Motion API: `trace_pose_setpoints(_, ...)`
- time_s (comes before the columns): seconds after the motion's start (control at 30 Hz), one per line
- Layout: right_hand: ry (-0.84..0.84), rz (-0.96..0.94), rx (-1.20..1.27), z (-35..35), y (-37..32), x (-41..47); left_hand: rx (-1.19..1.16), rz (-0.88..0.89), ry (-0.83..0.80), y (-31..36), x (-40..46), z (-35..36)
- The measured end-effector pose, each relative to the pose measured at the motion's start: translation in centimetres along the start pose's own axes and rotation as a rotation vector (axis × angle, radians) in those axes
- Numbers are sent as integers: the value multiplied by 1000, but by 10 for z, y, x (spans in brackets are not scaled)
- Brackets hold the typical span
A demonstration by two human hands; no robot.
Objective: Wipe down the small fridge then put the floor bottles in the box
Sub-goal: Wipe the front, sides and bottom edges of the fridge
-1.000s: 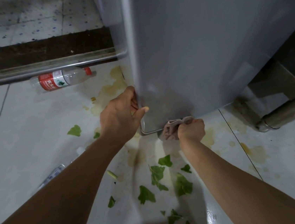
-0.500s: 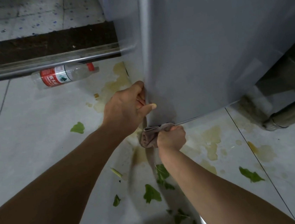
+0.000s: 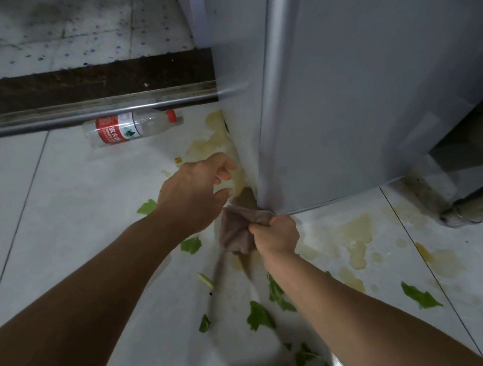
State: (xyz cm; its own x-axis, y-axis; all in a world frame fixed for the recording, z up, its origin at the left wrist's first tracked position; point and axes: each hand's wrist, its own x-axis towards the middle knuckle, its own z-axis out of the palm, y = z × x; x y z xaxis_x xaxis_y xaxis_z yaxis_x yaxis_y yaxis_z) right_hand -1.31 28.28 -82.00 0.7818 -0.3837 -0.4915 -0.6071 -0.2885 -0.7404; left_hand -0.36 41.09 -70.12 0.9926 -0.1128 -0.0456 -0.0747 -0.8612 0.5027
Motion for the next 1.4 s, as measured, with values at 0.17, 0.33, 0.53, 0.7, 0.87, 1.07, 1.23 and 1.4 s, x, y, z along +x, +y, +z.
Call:
trace_pose_setpoints(0.17,-117,-176,-168,-35,-8,-22,-19,-133,-26,1,-15,-14)
trace_pose_setpoints(0.33,-184,-292,-329,-82,-52,-67,-56,-284,-104,17,-47,-53)
trace_pose_setpoints(0.53,-256,-366,-481,-139,-127,-139,-85,-401,-138,59,-96,-143)
trace_pose_setpoints(0.7,-334,-405,-571,-182,-206,-209,-90,-482,-134,104,-130,-241)
trace_pose_setpoints(0.87,-404,-493,-660,-222,-286,-274,-63,-523,-112,151,-154,-334)
trace_pose_setpoints(1.07,-454,-612,-699,-241,-360,-324,-17,-548,-75,176,-162,-417)
trace_pose_setpoints(1.23,-375,-650,-697,-228,-398,-341,-15,-472,-66,156,-155,-457)
trace_pose_setpoints(1.4,-197,-663,-708,-209,-432,-361,-1,-352,-143,117,-145,-495)
